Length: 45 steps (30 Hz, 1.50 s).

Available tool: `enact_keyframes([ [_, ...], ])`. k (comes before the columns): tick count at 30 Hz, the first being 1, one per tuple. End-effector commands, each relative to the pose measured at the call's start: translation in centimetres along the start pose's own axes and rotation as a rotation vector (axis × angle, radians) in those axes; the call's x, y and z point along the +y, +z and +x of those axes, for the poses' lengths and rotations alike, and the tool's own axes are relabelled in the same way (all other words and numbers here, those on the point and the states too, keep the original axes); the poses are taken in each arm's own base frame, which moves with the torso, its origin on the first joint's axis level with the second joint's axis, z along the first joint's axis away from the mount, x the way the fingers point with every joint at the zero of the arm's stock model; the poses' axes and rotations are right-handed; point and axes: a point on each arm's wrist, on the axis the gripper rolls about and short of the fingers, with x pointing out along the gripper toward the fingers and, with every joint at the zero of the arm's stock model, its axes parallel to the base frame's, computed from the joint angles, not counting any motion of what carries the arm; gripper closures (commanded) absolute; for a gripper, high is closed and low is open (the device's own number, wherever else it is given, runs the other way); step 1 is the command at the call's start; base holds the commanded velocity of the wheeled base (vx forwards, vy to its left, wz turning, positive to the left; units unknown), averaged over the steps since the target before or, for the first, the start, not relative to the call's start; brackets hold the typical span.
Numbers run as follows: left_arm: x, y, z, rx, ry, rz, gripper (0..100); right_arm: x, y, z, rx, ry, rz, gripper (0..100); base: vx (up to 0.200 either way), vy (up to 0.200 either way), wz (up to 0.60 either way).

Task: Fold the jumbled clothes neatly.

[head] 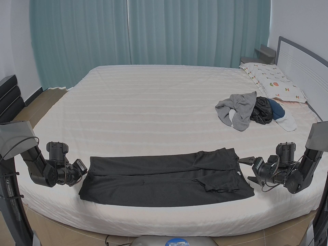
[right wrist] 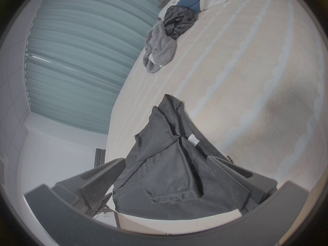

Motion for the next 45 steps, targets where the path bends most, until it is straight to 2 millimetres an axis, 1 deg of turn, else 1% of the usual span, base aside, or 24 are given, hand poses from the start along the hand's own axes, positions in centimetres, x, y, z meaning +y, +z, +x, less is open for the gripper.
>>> enact_keyframes([
  [1, -0.1, 0.0, -0.3, 0.001, -0.006, -0.002, 100, -0.4, -0.2, 0.8, 0.014, -0.007, -0.02, 0, 0.0, 0.0, 0.0],
  [4, -0.1, 0.0, -0.3, 0.001, -0.008, -0.002, 100, -0.6, -0.1, 1.3, 0.015, -0.006, -0.037, 0, 0.0, 0.0, 0.0],
  [5, -0.1, 0.0, -0.3, 0.002, -0.007, -0.004, 100, -0.7, 0.1, 2.1, 0.012, -0.002, -0.053, 0, 0.0, 0.0, 0.0],
  [10, -0.1, 0.0, -0.1, 0.005, -0.011, -0.033, 100, -1.2, 0.4, 3.6, 0.013, -0.003, -0.074, 0, 0.0, 0.0, 0.0],
  [11, 0.0, 0.0, 0.0, 0.007, -0.01, -0.033, 100, -1.4, 0.5, 4.2, 0.012, -0.002, -0.081, 0, 0.0, 0.0, 0.0],
  [21, -0.1, 0.0, 0.0, 0.006, -0.011, -0.033, 100, -2.4, 0.2, 5.3, 0.01, 0.005, -0.121, 0, 0.0, 0.0, 0.0],
  [22, -0.1, 0.0, 0.0, 0.008, -0.012, -0.033, 100, -2.4, 0.2, 5.3, 0.008, 0.007, -0.124, 100, 0.0, 0.0, 0.0],
  [28, -0.1, 0.0, 0.0, 0.006, -0.011, -0.033, 100, -2.7, -0.1, 5.2, 0.018, -0.003, -0.169, 100, 0.0, 0.0, 0.0],
  [34, -0.1, 0.0, 0.1, 0.005, -0.01, -0.032, 100, -2.8, -0.1, 5.2, 0.015, -0.011, -0.175, 100, 0.0, 0.0, 0.0],
  [45, 0.0, -0.1, 0.2, 0.009, -0.007, -0.032, 100, -3.0, 0.7, 5.1, -0.014, -0.008, -0.156, 100, 0.0, 0.0, 0.0],
])
